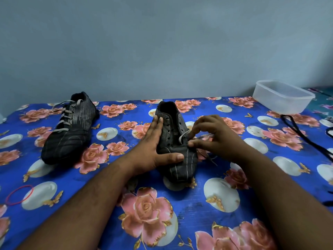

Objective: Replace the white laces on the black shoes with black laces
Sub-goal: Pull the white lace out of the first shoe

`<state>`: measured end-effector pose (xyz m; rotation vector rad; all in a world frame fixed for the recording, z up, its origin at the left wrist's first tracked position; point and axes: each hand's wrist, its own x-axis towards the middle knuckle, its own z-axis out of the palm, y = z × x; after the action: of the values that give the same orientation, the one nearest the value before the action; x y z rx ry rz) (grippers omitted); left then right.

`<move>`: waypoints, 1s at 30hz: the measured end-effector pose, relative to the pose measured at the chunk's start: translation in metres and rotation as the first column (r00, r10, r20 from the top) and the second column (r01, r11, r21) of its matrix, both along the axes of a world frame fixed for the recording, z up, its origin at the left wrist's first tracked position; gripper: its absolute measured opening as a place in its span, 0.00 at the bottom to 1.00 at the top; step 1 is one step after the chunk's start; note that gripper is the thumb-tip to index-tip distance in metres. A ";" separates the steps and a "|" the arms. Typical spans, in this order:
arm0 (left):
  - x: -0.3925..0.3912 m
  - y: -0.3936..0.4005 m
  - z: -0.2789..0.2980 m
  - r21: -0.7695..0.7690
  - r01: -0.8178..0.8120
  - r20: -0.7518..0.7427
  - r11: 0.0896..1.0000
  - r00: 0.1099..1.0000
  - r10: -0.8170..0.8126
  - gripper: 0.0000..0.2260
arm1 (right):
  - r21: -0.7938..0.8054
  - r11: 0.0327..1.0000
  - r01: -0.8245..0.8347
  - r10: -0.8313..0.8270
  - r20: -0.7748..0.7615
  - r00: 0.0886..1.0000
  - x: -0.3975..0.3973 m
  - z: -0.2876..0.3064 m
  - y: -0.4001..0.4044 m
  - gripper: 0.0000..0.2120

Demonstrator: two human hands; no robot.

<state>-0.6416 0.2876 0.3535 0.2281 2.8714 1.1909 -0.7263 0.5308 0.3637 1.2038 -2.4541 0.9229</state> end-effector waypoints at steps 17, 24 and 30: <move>0.000 0.000 0.001 0.009 0.002 0.018 1.000 1.000 -0.002 0.63 | -0.223 0.873 0.433 -0.425 0.085 0.901 -0.018 0.000 0.016 0.06; 0.000 0.000 0.000 0.014 0.000 0.020 1.000 1.000 0.000 0.63 | 0.009 1.000 -0.023 0.023 0.010 1.000 0.002 0.000 -0.002 0.10; 0.000 -0.001 0.000 0.006 0.003 0.015 1.000 1.000 -0.003 0.63 | -0.088 0.994 0.059 -0.049 0.106 0.993 0.000 0.003 0.004 0.06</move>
<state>-0.6419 0.2870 0.3531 0.2224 2.8543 1.1958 -0.7267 0.5347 0.3666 1.0798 -2.4807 1.0948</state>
